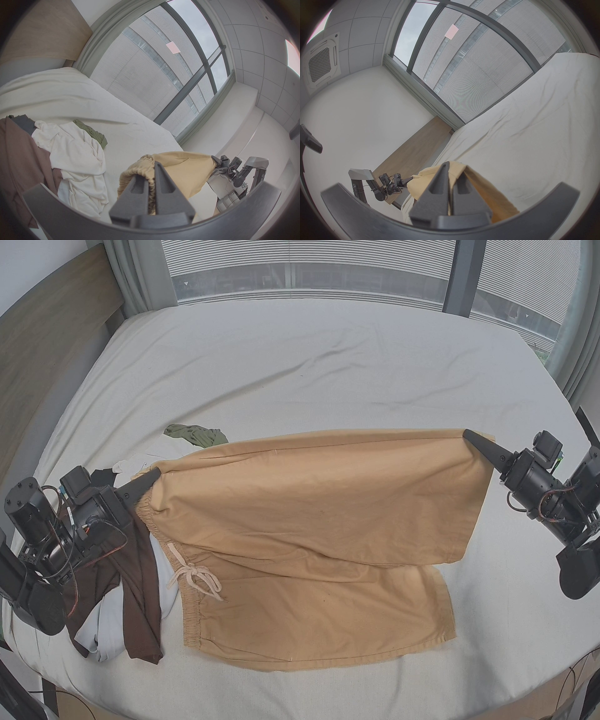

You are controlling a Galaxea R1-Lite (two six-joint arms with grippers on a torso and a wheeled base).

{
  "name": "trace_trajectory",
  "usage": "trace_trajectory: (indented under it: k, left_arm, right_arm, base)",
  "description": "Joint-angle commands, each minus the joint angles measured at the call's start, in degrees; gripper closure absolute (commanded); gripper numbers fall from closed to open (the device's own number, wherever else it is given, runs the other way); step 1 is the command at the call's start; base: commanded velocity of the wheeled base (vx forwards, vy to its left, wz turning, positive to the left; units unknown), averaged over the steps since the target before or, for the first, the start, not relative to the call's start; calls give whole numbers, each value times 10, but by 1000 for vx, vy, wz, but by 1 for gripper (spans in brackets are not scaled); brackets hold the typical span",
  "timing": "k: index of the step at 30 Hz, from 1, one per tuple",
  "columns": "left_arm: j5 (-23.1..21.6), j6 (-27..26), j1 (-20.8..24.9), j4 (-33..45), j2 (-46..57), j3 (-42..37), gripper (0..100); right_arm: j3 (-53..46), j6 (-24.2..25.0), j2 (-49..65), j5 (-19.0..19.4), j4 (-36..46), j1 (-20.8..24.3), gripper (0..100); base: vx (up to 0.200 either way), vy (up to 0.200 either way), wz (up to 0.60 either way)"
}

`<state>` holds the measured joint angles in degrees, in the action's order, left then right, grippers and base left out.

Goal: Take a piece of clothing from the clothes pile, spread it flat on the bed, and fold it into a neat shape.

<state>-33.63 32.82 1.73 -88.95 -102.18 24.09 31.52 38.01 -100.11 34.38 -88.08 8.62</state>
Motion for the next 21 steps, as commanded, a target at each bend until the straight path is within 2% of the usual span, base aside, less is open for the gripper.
trace_trajectory:
  k: [1, 9, 21]
  left_arm:
    - [0, 4, 8, -2, 32, -3, 100]
    - [0, 4, 8, -2, 38, -4, 100]
    - [0, 2, -8, -2, 6, -1, 100]
  right_arm:
    - [-3, 0, 18, 1, 0, 5, 100]
    - [-7, 5, 42, 19, 1, 12, 100]
    - [-9, 5, 21, 20, 0, -6, 100]
  base:
    - [0, 0, 0]
    - [0, 0, 0]
    - [0, 0, 0]
